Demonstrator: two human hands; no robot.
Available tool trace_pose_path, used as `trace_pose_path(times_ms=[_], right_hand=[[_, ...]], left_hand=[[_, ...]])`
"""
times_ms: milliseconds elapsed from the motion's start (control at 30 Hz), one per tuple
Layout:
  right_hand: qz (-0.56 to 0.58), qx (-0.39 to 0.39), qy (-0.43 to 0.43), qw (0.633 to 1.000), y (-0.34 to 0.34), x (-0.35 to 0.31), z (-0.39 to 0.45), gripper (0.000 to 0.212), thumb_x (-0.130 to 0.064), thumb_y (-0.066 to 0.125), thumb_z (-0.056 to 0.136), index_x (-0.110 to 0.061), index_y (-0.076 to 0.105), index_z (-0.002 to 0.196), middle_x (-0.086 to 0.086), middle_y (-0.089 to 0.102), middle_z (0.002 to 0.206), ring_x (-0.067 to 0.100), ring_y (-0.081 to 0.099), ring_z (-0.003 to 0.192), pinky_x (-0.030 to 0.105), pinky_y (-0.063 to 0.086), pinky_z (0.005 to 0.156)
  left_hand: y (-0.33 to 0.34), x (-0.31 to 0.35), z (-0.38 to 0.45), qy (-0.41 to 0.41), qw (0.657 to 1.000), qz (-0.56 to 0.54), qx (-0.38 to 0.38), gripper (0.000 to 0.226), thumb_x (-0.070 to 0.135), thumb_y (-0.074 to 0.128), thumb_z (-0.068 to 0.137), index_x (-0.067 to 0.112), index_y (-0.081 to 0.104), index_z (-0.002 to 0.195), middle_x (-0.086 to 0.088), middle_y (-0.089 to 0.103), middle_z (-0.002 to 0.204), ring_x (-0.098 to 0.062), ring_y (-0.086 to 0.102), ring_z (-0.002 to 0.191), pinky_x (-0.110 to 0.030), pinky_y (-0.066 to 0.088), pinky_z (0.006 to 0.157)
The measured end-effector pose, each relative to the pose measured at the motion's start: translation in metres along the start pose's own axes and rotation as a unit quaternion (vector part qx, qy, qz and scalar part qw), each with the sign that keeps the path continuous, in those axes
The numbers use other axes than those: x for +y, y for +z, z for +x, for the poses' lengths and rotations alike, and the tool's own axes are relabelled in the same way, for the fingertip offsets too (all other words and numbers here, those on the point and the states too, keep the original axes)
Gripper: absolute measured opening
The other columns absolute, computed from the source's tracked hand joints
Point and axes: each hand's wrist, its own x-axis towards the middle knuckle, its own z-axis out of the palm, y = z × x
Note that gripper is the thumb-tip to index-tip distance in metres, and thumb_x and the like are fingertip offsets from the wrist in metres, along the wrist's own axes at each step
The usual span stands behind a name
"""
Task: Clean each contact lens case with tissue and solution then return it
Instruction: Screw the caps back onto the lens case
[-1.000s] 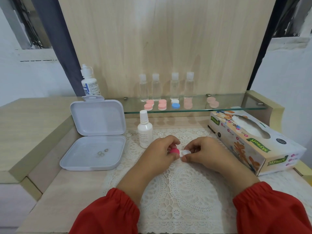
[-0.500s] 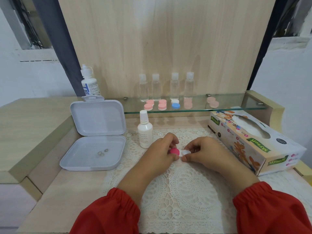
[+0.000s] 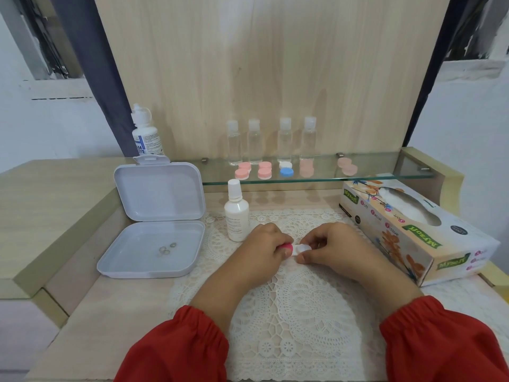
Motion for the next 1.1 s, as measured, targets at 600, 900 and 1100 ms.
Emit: trace_pose_path(times_ms=[600,900,1100], right_hand=[[-0.009,0.005,0.002,1.0,0.0,-0.001,0.0,0.021,-0.032,0.085,0.069,-0.025,0.074,0.086,-0.011,0.062,0.073,-0.001,0.052,0.062,0.008,0.037,0.051],[-0.02,0.007,0.001,1.0,0.001,0.0,0.0,0.019,-0.033,0.085,0.069,-0.03,0.072,0.084,-0.012,0.063,0.075,-0.001,0.054,0.065,0.009,0.037,0.053],[0.087,0.021,0.03,0.996,-0.016,0.006,-0.003,0.038,-0.027,0.083,0.072,-0.028,0.067,0.106,-0.004,0.068,0.088,0.006,0.062,0.079,0.014,0.045,0.066]], left_hand=[[0.002,0.001,0.0,0.003,0.996,0.086,0.017,0.032,0.038,0.053,0.095,0.01,0.061,0.111,0.002,0.045,0.1,-0.014,0.041,0.099,-0.024,0.035,0.087],[-0.004,-0.003,-0.003,0.013,0.998,0.062,-0.01,0.032,0.029,0.051,0.097,0.016,0.058,0.125,0.005,0.046,0.11,-0.012,0.04,0.107,-0.028,0.036,0.097],[-0.004,-0.002,-0.005,0.002,0.999,0.053,0.0,0.032,0.03,0.051,0.097,0.017,0.059,0.124,0.003,0.048,0.109,-0.013,0.042,0.106,-0.031,0.038,0.097]])
